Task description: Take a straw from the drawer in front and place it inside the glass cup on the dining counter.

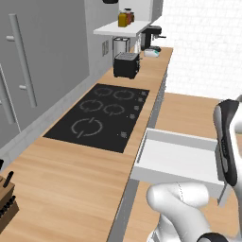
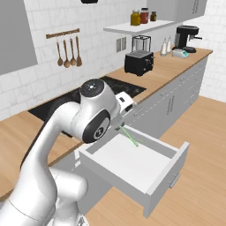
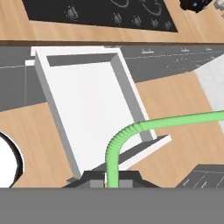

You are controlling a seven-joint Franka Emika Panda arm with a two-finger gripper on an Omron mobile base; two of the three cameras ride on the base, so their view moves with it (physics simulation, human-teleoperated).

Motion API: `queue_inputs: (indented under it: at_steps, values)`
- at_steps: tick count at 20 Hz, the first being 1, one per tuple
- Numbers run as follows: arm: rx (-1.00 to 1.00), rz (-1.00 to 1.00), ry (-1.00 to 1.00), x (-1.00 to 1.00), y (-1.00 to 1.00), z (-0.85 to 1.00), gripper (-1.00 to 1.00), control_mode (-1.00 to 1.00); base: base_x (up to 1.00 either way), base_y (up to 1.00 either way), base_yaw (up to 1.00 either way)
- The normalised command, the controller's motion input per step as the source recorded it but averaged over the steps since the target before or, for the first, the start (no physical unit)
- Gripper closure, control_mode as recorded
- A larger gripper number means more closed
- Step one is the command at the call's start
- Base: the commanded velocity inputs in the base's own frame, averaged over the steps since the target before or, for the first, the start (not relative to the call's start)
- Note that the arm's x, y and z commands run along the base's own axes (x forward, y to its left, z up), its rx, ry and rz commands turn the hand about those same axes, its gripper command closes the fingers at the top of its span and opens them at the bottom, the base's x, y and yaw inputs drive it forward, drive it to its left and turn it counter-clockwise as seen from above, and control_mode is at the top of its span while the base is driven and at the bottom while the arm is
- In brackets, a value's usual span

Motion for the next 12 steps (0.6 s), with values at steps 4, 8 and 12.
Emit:
queue_inputs:
  at_steps: [4, 8, 12]
  values:
    - [0.00, -0.08, -0.10, -0.45, 0.00, 0.00, 1.00, -1.00, 0.00, 0.00, 0.00]
    - [0.00, 0.00, 0.00, 0.00, 0.00, 0.00, 1.00, 1.00, -0.45, 0.06, -0.47]
    - [0.00, 0.00, 0.00, 0.00, 0.00, 0.00, 1.00, 1.00, -0.33, 0.04, -0.65]
